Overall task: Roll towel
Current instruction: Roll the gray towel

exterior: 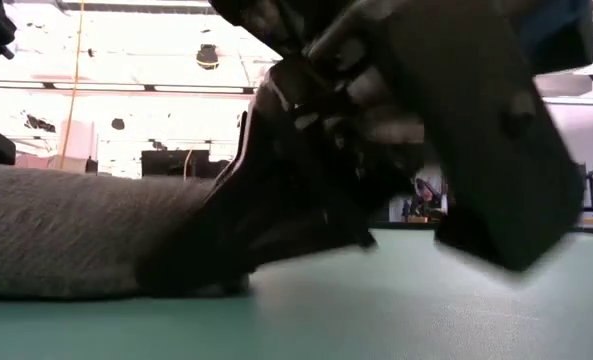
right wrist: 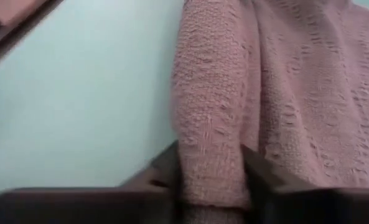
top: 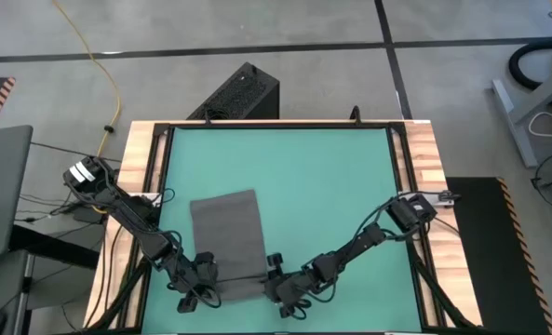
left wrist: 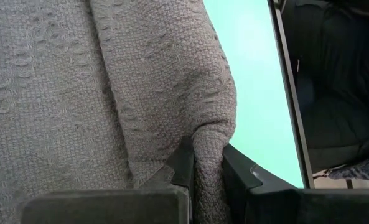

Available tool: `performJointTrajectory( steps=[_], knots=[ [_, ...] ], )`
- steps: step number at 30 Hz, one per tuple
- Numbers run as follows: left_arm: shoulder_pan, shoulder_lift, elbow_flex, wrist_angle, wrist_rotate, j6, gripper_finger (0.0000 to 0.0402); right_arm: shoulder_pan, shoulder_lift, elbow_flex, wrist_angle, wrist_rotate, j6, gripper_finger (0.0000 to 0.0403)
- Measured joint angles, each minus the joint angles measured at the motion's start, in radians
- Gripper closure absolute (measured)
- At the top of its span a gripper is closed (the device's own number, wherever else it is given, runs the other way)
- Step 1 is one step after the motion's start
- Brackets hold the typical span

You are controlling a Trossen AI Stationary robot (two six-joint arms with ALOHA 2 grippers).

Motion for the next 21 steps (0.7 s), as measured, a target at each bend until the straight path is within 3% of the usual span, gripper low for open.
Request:
performJointTrajectory(
  steps=[3,6,12,17,21],
  knots=[
    [0.000,0.000,0.000,0.000,0.000,0.003,0.0377,-0.020,-0.027,-0.001,-0.026,-0.103,0.016,0.0347],
    [0.000,0.000,0.000,0.013,-0.001,0.006,0.0376,-0.055,-0.052,-0.002,-0.057,-0.247,0.113,0.0348],
    [0.000,-0.019,0.000,0.020,-0.008,0.018,0.0356,-0.179,-0.063,-0.002,-0.066,-0.683,0.484,0.0348],
    [0.000,-0.029,0.000,-0.013,-0.005,0.017,0.0336,-0.232,-0.064,-0.001,-0.127,-0.708,0.587,0.0348],
    [0.001,-0.029,0.001,-0.091,0.022,0.005,0.0320,-0.242,-0.066,0.001,-0.171,-0.668,0.630,0.0348]
  ],
)
